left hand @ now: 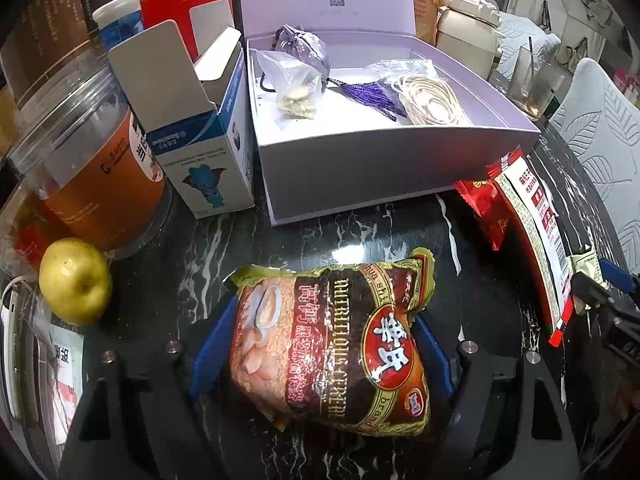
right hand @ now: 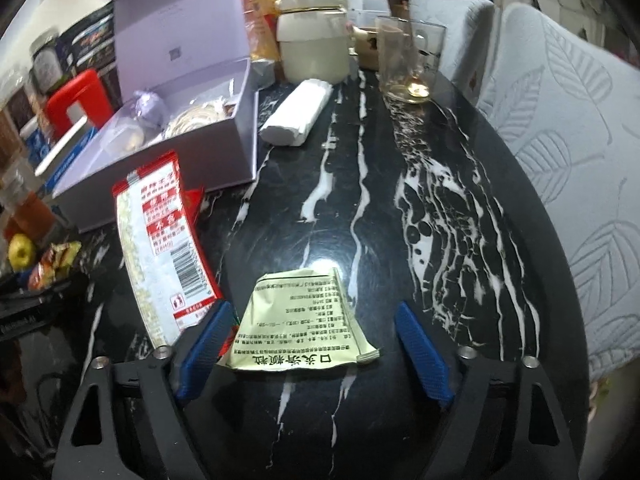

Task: Organize soft objects
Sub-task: 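Grasp the cereal snack bag with the left tool while the right tool grasps the green sachet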

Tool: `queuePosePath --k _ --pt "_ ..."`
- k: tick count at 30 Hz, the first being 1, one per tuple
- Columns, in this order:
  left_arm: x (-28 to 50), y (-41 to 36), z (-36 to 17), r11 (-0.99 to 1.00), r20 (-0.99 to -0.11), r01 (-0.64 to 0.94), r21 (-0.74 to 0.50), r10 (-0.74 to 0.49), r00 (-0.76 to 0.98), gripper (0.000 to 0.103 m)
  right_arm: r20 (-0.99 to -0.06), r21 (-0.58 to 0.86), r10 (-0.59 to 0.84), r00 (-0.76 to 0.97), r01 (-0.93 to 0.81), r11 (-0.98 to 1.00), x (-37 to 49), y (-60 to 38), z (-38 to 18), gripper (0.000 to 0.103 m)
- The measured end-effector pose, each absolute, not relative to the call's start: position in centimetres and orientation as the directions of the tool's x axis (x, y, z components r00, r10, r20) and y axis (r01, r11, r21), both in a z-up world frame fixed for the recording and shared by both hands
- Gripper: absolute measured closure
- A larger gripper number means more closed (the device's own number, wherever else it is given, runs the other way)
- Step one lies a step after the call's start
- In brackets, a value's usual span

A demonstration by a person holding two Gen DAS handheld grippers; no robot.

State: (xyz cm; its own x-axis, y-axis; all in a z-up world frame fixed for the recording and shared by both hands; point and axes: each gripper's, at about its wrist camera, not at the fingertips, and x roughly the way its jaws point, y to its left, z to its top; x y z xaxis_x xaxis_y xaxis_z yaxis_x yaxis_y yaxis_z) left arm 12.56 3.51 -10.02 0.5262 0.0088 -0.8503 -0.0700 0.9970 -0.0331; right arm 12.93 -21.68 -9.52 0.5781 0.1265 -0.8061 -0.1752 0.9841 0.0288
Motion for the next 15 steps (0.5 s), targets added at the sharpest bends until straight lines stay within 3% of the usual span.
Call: queuePosePath --k 1,3,4,5,10,15 --pt "12.5 3.6 -10.0 0.996 -0.848 -0.075 -0.039 0.007 0.529 0.022 -0.807 0.0 0.109 0.58 -0.185 0.983 12.8 -21.4 -9.6 0.033" --pt "12.5 3.7 -10.0 0.995 -0.84 -0.087 -0.039 0.014 0.542 0.025 -0.806 -0.023 0.094 0.585 -0.189 0.982 12.5 -21.2 -9.6 0.035" --pt "12.4 3.6 -10.0 0.996 -0.838 -0.083 -0.026 0.024 0.545 0.027 -0.802 -0.024 0.094 0.589 -0.188 0.982 12.3 -21.2 -9.6 0.045" --pt "12.0 3.6 -9.9 0.997 -0.836 -0.079 -0.024 0.023 0.548 0.029 -0.8 -0.027 0.095 0.592 -0.194 0.981 12.2 -21.1 -9.5 0.047" --pt "11.5 3.4 -9.5 0.998 -0.832 -0.065 -0.028 0.013 0.555 0.041 -0.801 -0.028 0.107 0.59 -0.215 0.976 11.7 -20.8 -9.3 0.054" --pt "10.1 2.9 -9.1 0.998 -0.824 -0.038 -0.048 -0.018 0.566 0.043 -0.799 0.01 0.13 0.587 -0.203 0.979 10.8 -21.5 -9.2 0.055"
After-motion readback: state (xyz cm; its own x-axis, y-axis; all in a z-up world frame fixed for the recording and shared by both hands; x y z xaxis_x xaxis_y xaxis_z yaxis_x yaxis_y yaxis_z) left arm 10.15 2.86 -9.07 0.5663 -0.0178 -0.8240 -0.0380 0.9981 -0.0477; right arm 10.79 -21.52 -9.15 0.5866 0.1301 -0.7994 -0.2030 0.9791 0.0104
